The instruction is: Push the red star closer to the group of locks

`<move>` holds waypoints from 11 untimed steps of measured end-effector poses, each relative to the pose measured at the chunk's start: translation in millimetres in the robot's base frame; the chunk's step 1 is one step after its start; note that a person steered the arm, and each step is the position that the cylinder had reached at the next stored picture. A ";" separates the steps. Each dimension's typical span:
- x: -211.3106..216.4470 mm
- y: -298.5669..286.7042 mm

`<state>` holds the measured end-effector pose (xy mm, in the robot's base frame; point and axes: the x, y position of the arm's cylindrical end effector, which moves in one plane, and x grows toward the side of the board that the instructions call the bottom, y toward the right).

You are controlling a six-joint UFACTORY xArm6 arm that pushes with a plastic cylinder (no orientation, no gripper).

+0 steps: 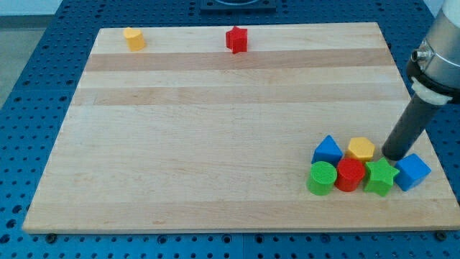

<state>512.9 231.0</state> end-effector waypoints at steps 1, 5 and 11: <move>-17.2 -0.8; -97.0 -118.0; -237.4 -313.0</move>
<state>275.4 -82.0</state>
